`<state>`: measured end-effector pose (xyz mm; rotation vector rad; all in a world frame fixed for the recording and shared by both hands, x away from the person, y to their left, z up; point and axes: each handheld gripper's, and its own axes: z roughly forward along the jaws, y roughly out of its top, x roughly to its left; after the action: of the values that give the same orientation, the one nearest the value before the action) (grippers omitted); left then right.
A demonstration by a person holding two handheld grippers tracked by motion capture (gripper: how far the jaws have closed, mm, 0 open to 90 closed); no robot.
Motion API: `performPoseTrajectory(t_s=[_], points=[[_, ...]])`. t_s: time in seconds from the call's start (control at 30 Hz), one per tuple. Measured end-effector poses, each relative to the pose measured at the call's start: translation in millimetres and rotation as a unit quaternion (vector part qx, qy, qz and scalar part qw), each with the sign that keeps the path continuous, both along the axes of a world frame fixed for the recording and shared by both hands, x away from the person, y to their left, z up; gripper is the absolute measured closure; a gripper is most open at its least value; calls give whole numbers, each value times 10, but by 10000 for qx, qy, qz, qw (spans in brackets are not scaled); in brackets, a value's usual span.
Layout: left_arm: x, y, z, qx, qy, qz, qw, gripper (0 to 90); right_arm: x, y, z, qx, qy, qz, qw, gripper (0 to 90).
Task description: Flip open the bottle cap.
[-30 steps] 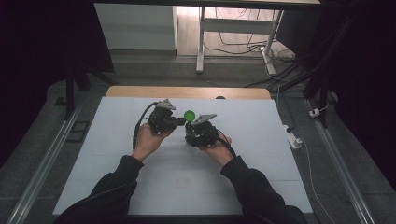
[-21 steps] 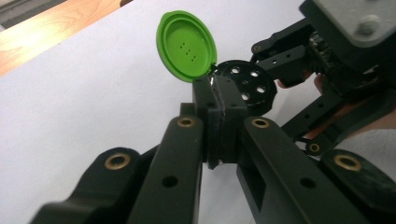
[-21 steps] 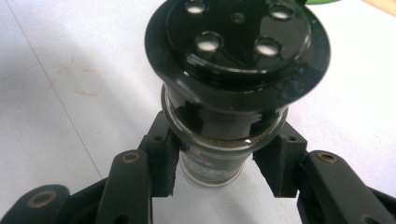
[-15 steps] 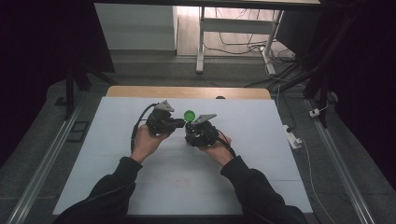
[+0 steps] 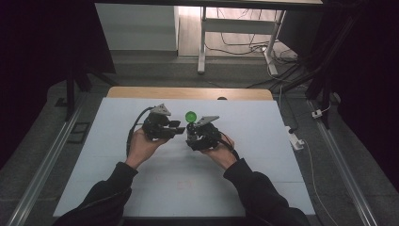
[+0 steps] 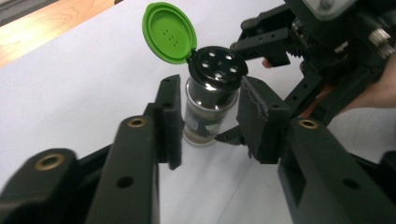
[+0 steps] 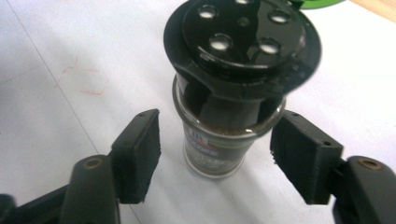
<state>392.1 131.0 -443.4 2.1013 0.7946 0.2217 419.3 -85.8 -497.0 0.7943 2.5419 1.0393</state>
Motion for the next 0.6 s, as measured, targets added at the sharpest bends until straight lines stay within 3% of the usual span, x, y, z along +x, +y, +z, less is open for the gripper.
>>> performPoseTrajectory(t_s=[0.17, 0.37, 0.47, 0.6], points=[[-79, 42, 25, -8, -7, 24, 10000, 492, -30, -45, 35, 120, 77, -54, 9999, 263], [-160, 77, -1, -32, 126, -60, 9999, 325, -108, -97, 57, 161, 256, 46, 9995, 230], [-206, 83, -27, -21, 234, 18, 9997, 222, -165, -136, 77, 200, 321, 105, 9992, 214], [-273, 96, -55, 23, 330, 3, 9995, 175, -223, -173, 130, 321, 471, 170, 9982, 171]])
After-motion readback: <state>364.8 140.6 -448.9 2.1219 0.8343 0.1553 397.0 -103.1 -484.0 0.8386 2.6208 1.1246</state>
